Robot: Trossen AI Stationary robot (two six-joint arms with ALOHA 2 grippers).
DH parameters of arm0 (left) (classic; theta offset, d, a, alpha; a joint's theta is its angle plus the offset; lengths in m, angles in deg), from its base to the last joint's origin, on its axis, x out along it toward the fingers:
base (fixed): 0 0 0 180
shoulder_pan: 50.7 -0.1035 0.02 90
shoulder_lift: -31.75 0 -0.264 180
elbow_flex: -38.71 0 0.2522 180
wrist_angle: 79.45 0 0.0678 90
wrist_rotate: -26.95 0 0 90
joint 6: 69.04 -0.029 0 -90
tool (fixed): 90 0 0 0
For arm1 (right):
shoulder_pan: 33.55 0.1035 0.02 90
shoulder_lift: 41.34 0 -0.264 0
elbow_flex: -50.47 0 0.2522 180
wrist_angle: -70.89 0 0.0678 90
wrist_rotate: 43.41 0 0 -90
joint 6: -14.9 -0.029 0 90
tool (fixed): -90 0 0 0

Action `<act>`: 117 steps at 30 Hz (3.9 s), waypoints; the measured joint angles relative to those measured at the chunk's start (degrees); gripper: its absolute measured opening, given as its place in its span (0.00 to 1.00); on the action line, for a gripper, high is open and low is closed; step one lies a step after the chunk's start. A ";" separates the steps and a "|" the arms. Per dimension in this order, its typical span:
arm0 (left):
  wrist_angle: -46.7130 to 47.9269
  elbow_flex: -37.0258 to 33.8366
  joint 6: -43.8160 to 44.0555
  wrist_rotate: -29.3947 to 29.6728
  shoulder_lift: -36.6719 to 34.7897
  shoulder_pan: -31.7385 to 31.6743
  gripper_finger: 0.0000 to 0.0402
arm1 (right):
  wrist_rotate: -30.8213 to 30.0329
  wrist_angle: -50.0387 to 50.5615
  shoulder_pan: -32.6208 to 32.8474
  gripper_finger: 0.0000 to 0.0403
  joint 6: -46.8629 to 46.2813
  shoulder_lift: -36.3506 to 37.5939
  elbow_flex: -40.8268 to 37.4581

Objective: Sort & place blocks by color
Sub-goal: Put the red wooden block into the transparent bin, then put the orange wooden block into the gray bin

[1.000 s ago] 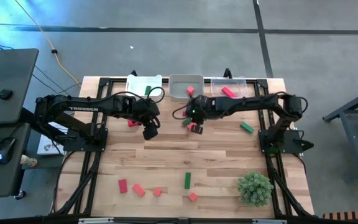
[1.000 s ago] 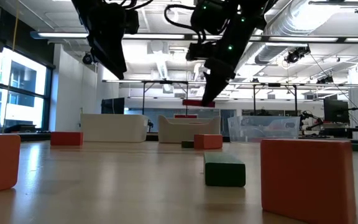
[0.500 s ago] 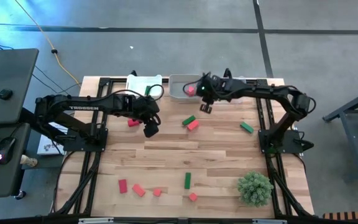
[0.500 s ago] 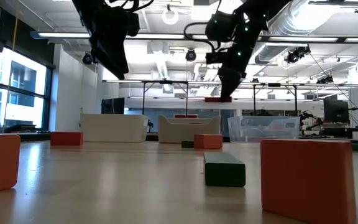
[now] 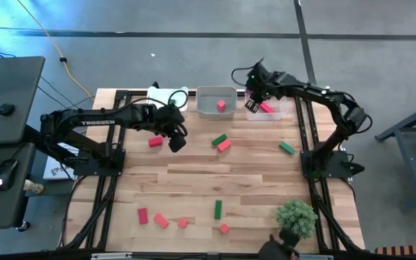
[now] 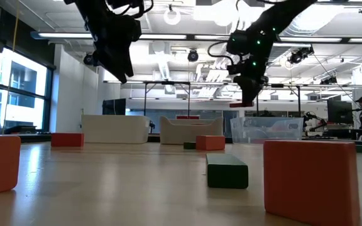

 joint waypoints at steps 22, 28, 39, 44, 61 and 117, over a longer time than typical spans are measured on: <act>-1.48 0.00 0.79 -0.01 0.00 -5.92 0.54 | 8.24 7.70 -9.22 0.19 -0.99 -3.99 0.00; -1.48 0.00 0.80 -0.01 0.00 -6.09 0.54 | 7.97 8.68 -9.28 0.19 -0.99 -7.32 0.00; -1.47 0.00 0.79 -0.01 0.00 -6.09 0.54 | 6.04 9.29 -10.04 0.19 -2.23 -10.16 0.00; -1.46 0.00 0.80 -0.01 0.00 -6.09 0.54 | 6.11 10.38 -10.64 0.19 -2.54 -10.34 0.00; -1.43 0.00 0.99 -0.01 0.00 -5.96 0.54 | 6.05 12.40 -11.38 0.27 -3.59 -11.51 0.00; 5.50 0.00 6.74 -0.66 0.00 40.83 0.54 | 13.90 13.45 7.79 0.35 -23.10 8.68 0.00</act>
